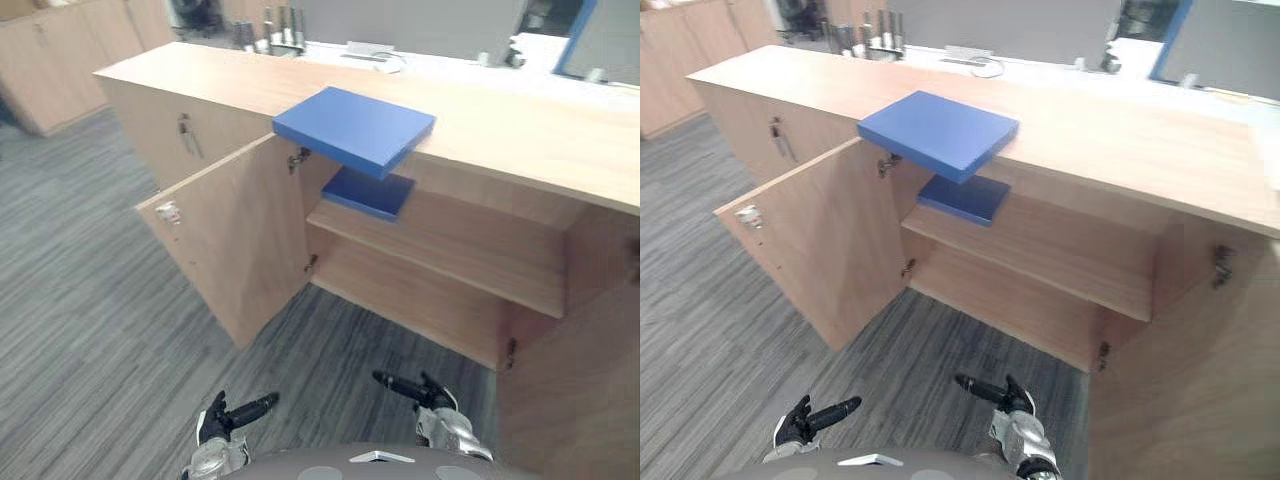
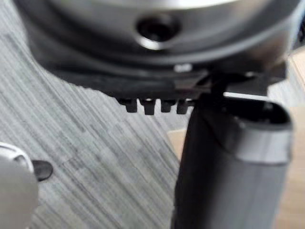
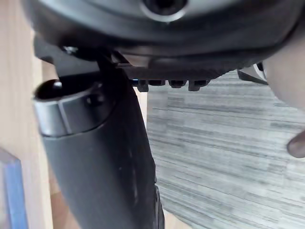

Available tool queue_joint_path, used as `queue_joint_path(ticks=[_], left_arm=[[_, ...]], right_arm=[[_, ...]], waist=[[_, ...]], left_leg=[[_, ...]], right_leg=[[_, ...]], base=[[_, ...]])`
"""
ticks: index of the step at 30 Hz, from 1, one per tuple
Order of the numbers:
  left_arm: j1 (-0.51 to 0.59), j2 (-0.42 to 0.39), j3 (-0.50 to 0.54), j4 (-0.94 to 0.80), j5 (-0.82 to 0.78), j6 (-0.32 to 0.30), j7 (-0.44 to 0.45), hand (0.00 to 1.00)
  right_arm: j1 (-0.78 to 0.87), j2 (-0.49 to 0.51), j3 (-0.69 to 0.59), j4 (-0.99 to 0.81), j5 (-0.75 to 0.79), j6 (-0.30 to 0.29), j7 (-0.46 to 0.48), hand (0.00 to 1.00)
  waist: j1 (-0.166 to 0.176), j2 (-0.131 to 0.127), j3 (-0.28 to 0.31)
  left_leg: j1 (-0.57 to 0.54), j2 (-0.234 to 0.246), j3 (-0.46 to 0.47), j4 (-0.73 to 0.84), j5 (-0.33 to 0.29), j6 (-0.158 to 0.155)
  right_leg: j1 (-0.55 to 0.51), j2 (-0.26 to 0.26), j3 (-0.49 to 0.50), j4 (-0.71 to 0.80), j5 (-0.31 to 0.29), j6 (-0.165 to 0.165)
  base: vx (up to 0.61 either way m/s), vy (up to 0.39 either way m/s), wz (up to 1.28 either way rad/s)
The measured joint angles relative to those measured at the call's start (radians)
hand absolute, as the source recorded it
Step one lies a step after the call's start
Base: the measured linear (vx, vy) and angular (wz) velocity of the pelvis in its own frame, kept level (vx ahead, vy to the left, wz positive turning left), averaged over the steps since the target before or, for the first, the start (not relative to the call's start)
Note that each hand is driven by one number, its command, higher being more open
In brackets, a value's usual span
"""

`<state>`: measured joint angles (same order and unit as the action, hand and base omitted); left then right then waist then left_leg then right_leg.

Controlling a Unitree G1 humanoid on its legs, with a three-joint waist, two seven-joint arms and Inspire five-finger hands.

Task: Walk over to the cabinet, pick up the folder, carry it to the office cabinet, place the folder inside the office cabinet, then close the office cabinet door

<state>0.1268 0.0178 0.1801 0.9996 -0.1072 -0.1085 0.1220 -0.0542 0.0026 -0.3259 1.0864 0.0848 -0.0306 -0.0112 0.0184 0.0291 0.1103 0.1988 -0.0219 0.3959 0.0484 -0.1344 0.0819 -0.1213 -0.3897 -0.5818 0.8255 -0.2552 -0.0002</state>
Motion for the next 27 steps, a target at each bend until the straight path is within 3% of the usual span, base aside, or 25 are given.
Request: queue_joint_path(ticks=[2, 3, 4, 5, 8, 12, 14, 16, 18, 20, 21, 22, 25, 26, 27], left_arm=[[-0.019, 0.003, -0.019, 0.013, 0.001, 0.0, -0.005, 1.0], [-0.021, 0.012, -0.019, 0.013, 0.001, -0.001, -0.016, 1.0], [-0.021, 0.021, -0.016, 0.014, 0.003, 0.0, -0.019, 1.0], [-0.02, 0.02, -0.015, 0.015, 0.005, 0.0, -0.019, 1.0], [-0.021, -0.015, -0.013, 0.023, 0.041, 0.0, -0.02, 1.0], [-0.019, -0.017, -0.005, 0.021, 0.043, 0.003, -0.022, 1.0], [-0.019, -0.003, -0.005, 0.019, 0.043, 0.003, -0.029, 1.0], [-0.019, 0.016, 0.0, 0.014, 0.04, 0.004, -0.028, 1.0], [-0.019, 0.013, 0.032, -0.005, 0.035, 0.005, -0.023, 1.0], [-0.018, 0.015, 0.021, -0.02, 0.035, 0.005, -0.023, 1.0], [-0.019, 0.02, 0.008, -0.04, 0.037, 0.002, -0.025, 1.0], [-0.019, 0.022, 0.003, -0.044, 0.037, 0.001, -0.024, 1.0], [-0.018, 0.033, -0.032, -0.072, 0.037, 0.0, -0.022, 1.0], [-0.015, 0.029, -0.057, -0.075, 0.037, -0.001, -0.017, 1.0], [-0.017, 0.023, -0.076, -0.075, 0.035, 0.0, -0.018, 1.0]], right_arm=[[-0.002, 0.005, 0.003, -0.001, 0.002, -0.005, 0.0, 1.0], [-0.005, 0.009, 0.004, -0.002, 0.002, -0.005, -0.001, 1.0], [-0.007, 0.014, 0.016, -0.002, 0.001, -0.006, 0.0, 1.0], [-0.006, 0.013, 0.023, -0.005, 0.0, -0.007, 0.0, 1.0], [-0.008, -0.004, 0.023, -0.003, -0.001, -0.003, -0.001, 1.0], [-0.004, 0.002, 0.024, 0.007, -0.001, 0.005, -0.001, 1.0], [0.003, 0.014, 0.024, 0.024, -0.001, 0.006, -0.002, 1.0], [0.006, 0.022, 0.031, 0.04, 0.001, 0.007, -0.003, 1.0], [0.007, 0.006, 0.078, 0.04, 0.002, 0.007, -0.008, 1.0], [-0.009, -0.008, 0.101, 0.081, 0.001, 0.006, -0.017, 1.0], [-0.008, -0.007, 0.1, 0.09, 0.002, 0.006, -0.022, 1.0], [-0.008, -0.007, 0.1, 0.09, 0.002, 0.007, -0.022, 1.0], [-0.011, -0.011, 0.101, 0.088, 0.002, 0.007, -0.027, 1.0], [-0.009, -0.028, 0.103, 0.083, 0.002, 0.006, -0.027, 1.0], [-0.007, -0.036, 0.104, 0.081, 0.002, 0.005, -0.027, 1.0]], waist=[[0.001, -0.02, 0.006], [0.002, -0.034, 0.013], [0.0, -0.049, 0.014], [-0.003, -0.05, 0.014], [-0.02, -0.002, 0.013], [-0.013, 0.006, 0.007], [-0.006, -0.023, -0.007], [0.002, -0.043, -0.02], [0.009, -0.023, -0.008], [0.023, -0.011, -0.005], [0.032, -0.029, 0.002], [0.034, -0.029, 0.003], [0.035, -0.032, 0.016], [0.033, -0.005, 0.014], [0.033, 0.013, 0.013]], left_leg=[[0.009, 0.018, 0.029, -0.002, -0.016, -0.025], [0.018, 0.017, 0.04, -0.002, -0.022, -0.036], [0.025, 0.012, 0.043, 0.004, -0.036, -0.057], [0.03, 0.013, 0.04, 0.006, -0.046, -0.068], [0.035, 0.055, 0.01, -0.029, -0.047, -0.102], [0.045, 0.134, 0.006, -0.006, -0.065, -0.148], [0.013, 0.18, -0.016, 0.123, -0.095, -0.152], [-0.073, 0.239, -0.047, 0.373, -0.126, -0.151], [-0.206, 0.339, -0.106, 0.77, -0.084, -0.119], [-0.287, 0.401, -0.112, 0.984, -0.087, -0.109], [-0.329, 0.398, -0.097, 0.98, -0.108, -0.111], [-0.336, 0.397, -0.094, 0.966, -0.113, -0.112], [-0.39, 0.363, -0.104, 0.666, -0.108, -0.128], [-0.397, 0.346, -0.131, 0.469, 0.014, -0.115], [-0.386, 0.324, -0.167, 0.431, -0.005, -0.166]], right_leg=[[-0.028, 0.049, -0.064, -0.199, 0.024, 0.023], [-0.035, 0.067, -0.079, -0.294, 0.053, 0.02], [-0.034, 0.086, -0.083, -0.404, 0.116, -0.002], [-0.029, 0.095, -0.079, -0.423, 0.163, -0.045], [-0.004, 0.167, -0.119, -0.482, 0.149, -0.059], [0.053, 0.276, -0.13, -0.58, 0.132, -0.053], [0.094, 0.327, -0.118, -0.647, 0.129, -0.053], [0.132, 0.364, -0.093, -0.701, 0.129, -0.057], [0.204, 0.419, -0.049, -0.739, 0.126, -0.07], [0.258, 0.429, 0.006, -0.741, 0.123, -0.066], [0.277, 0.406, 0.049, -0.741, 0.125, -0.063], [0.281, 0.399, 0.057, -0.74, 0.127, -0.061], [0.297, 0.338, 0.112, -0.734, 0.137, -0.01], [0.299, 0.333, 0.125, -0.724, 0.124, 0.034], [0.295, 0.329, 0.142, -0.722, 0.119, 0.053]], base=[[0.07, -0.095, -0.47], [0.11, -0.131, -0.43], [0.13, -0.129, -0.23], [0.26, -0.209, -0.06], [0.26, -0.158, 0.14], [0.26, -0.143, -0.05], [0.25, -0.138, -0.27], [0.19, -0.097, -0.34], [0.21, -0.036, -0.62], [0.3, 0.097, -0.97], [0.25, 0.151, -0.9], [0.24, 0.185, -0.82], [0.22, 0.27, -0.55], [0.21, 0.345, -0.17], [0.2, 0.352, 0.12]])
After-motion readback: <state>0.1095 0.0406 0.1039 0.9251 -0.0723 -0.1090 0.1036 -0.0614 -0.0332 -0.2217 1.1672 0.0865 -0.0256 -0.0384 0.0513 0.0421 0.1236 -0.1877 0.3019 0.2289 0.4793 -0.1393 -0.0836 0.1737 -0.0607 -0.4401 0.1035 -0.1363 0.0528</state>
